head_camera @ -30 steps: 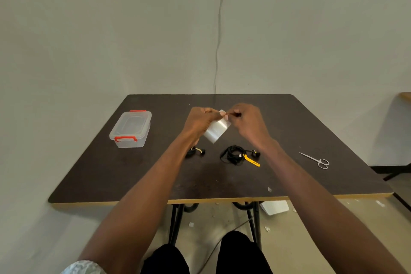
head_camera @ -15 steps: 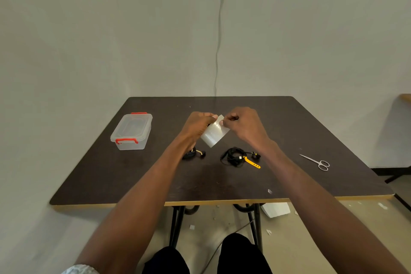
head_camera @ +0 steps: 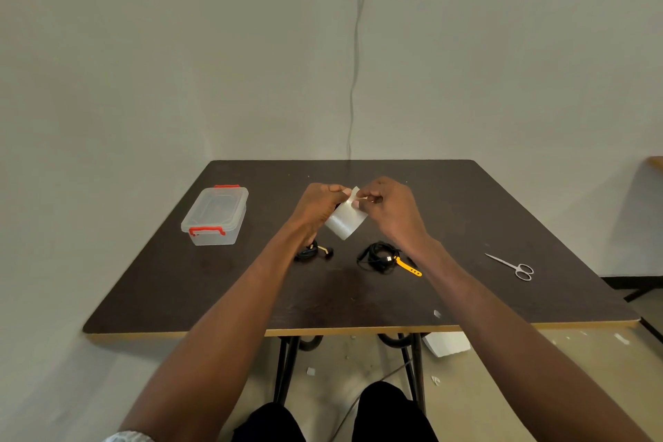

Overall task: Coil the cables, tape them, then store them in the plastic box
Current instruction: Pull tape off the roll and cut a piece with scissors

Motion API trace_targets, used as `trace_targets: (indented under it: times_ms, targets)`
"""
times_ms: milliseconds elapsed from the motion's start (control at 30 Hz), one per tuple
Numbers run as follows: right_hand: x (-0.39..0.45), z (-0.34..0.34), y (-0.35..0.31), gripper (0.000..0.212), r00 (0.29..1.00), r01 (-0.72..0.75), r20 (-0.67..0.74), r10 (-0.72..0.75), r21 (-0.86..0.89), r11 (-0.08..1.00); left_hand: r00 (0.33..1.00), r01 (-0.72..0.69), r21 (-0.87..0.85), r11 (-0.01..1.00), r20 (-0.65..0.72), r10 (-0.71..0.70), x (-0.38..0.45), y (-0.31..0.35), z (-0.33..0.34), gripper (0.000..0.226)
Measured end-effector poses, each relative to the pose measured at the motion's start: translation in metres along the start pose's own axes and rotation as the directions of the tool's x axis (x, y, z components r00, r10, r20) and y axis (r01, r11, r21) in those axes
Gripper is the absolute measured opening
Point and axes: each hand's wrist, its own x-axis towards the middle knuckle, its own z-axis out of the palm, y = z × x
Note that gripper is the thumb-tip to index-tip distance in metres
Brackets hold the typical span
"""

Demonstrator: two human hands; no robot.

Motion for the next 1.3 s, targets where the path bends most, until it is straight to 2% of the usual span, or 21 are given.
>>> trace_targets:
  times_ms: [233, 433, 533, 800, 900, 967, 1067, 1167, 1267, 1300]
  targets:
    - [-0.001, 0.007, -0.003, 0.011, 0.999, 0.021, -0.04, -0.024, -0.072, 0.997, 1.0, -0.001, -0.02, 1.0, -0.02, 0.001, 0.0, -0.004, 0.002, 0.019]
    - [-0.004, 0.014, -0.002, 0.005, 0.994, -0.034, -0.106, 0.03, -0.038, 0.999, 1.0, -0.008, -0.086, 0.996, -0.005, 0.007, 0.002, -0.005, 0.003, 0.021]
    - [-0.004, 0.018, -0.003, 0.012, 0.986, -0.043, -0.161, 0.038, -0.03, 0.999, 1.0, -0.016, -0.146, 0.989, -0.011, 0.015, 0.002, -0.004, 0.005, 0.021]
    - [-0.009, 0.024, -0.005, 0.008, 0.98, 0.014, -0.195, -0.039, -0.124, 0.992, 0.999, -0.019, -0.156, 0.988, -0.048, 0.012, -0.001, -0.004, 0.006, 0.021]
    - [-0.009, 0.022, -0.004, 0.013, 0.983, 0.0, -0.181, -0.009, -0.05, 0.999, 0.999, -0.003, -0.146, 0.989, -0.038, -0.002, 0.0, -0.004, 0.003, 0.02]
    - [-0.006, 0.015, -0.002, 0.018, 0.992, -0.017, -0.128, 0.016, -0.01, 1.0, 1.0, 0.011, -0.13, 0.991, -0.015, -0.013, 0.0, -0.007, -0.001, 0.019]
    - [0.006, -0.003, -0.001, 0.016, 0.996, -0.075, 0.051, 0.073, 0.03, 0.997, 0.999, 0.013, -0.1, 0.995, 0.038, -0.009, -0.002, -0.012, -0.008, 0.017]
    - [0.018, -0.018, -0.006, 0.021, 0.972, -0.109, 0.215, 0.099, 0.035, 0.993, 0.993, 0.004, -0.069, 0.998, 0.116, 0.004, -0.004, -0.011, -0.014, 0.018]
    - [0.026, -0.024, -0.01, 0.037, 0.922, -0.071, 0.379, 0.078, -0.033, 0.997, 0.985, -0.011, -0.034, 0.999, 0.171, 0.017, -0.003, -0.006, -0.019, 0.019]
    - [0.027, -0.025, -0.011, 0.035, 0.905, -0.069, 0.419, 0.073, -0.025, 0.997, 0.982, -0.025, -0.014, 1.0, 0.187, 0.027, -0.003, -0.004, -0.02, 0.018]
